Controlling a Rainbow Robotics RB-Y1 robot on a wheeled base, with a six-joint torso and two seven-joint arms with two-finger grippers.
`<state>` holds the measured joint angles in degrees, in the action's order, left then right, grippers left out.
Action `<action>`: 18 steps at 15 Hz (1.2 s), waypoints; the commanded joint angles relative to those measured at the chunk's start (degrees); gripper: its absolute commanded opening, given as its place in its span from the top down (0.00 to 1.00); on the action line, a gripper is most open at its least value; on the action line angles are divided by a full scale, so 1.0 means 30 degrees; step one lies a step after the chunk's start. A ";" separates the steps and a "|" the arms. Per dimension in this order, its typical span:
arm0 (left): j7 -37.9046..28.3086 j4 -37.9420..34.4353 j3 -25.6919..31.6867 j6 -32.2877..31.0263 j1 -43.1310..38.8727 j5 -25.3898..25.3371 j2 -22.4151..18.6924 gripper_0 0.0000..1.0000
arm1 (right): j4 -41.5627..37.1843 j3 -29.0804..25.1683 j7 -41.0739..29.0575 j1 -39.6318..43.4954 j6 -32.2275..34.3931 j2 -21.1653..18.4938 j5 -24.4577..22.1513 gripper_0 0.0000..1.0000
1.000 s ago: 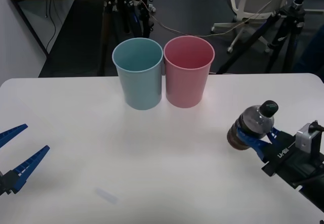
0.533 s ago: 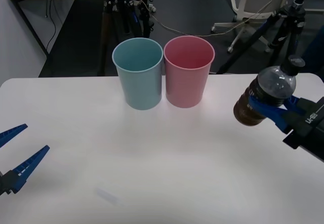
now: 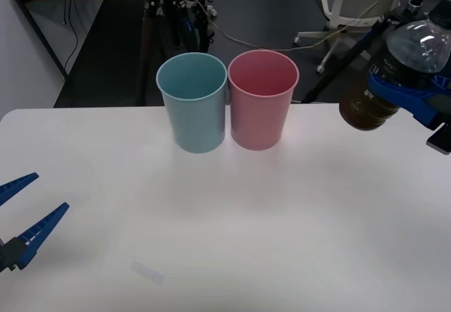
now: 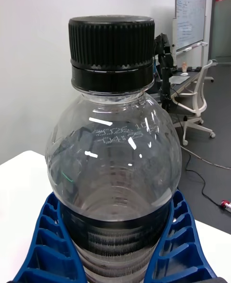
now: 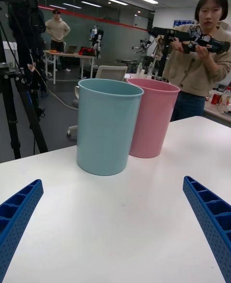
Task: Grasp the object on the table and drop it into the matching bin: aluminum can to the light blue bin, PET bottle to the pink bin.
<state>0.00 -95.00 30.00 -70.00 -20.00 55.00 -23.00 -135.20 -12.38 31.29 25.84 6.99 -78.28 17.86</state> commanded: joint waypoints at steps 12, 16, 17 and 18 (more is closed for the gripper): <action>0.0000 0.0000 0.0000 0.0000 0.0000 0.0000 0.0000 0.00 | 0.0683 0.4595 -0.0236 -0.8585 -0.3620 -0.1298 0.3188 1.00; 0.0000 0.0000 0.0000 0.0000 0.0000 0.0000 0.0000 0.00 | 0.3408 1.0543 -0.0002 -1.5704 -0.4851 -0.0155 0.3276 1.00; 0.0000 0.0000 0.0000 0.0000 0.0000 0.0000 0.0000 0.00 | 0.3935 1.1421 0.0028 -1.6700 -0.5085 0.0108 0.3276 1.00; 0.0000 0.0000 0.0000 0.0000 0.0000 0.0000 0.0000 0.00 | 0.4609 1.2476 0.0116 -1.8018 -0.5319 0.0548 0.3276 1.00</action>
<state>0.00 -95.00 30.00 -70.00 -20.00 55.00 -23.00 -122.83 22.89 31.46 -25.57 -8.44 -77.52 27.70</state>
